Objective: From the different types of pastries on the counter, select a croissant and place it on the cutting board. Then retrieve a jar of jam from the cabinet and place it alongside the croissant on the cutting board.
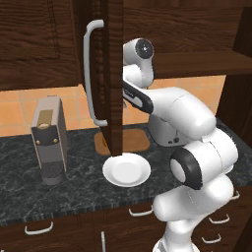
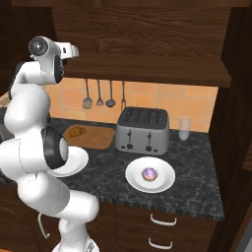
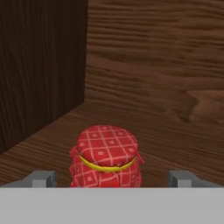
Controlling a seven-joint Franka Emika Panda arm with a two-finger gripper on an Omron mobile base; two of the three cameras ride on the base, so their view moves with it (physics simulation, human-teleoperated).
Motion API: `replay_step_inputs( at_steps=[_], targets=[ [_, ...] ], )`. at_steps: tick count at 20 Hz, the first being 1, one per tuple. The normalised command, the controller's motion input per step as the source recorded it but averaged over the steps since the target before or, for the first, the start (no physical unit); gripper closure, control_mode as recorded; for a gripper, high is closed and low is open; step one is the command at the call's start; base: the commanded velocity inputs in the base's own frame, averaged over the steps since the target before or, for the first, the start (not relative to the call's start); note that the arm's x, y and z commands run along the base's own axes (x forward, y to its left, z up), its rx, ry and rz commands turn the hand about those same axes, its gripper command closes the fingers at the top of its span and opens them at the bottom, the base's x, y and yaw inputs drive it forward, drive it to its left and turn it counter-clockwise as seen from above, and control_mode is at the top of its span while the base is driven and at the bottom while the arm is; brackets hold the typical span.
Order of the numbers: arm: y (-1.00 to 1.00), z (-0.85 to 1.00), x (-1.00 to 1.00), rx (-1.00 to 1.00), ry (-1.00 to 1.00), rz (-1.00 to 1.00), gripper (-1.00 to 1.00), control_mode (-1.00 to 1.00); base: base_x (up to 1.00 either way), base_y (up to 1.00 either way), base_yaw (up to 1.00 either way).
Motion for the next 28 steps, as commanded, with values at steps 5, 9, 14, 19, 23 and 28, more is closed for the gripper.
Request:
replay_step_inputs(
  at_steps=[5, 9, 14, 19, 23, 28],
  targets=[
    [0.00, -0.12, 0.02, 0.01, 0.06, 0.00, -1.00, -1.00, 0.00, 0.00, 0.00],
    [0.00, -0.09, 0.11, 0.00, 0.05, 0.00, -1.00, -1.00, 0.00, 0.00, 0.00],
    [0.05, -0.10, 0.07, 0.00, 0.06, 0.00, -1.00, -1.00, 0.00, 0.00, 0.00],
    [0.08, 0.00, 0.12, 0.00, 0.02, 0.00, -1.00, -1.00, 0.00, 0.00, 0.00],
    [0.05, -0.02, 0.02, 0.00, 0.03, 0.00, -1.00, -1.00, 0.00, 0.00, 0.00],
    [0.10, -0.05, 0.00, 0.00, 0.06, 0.00, 1.00, -1.00, 0.00, 0.00, 0.00]
  ],
)
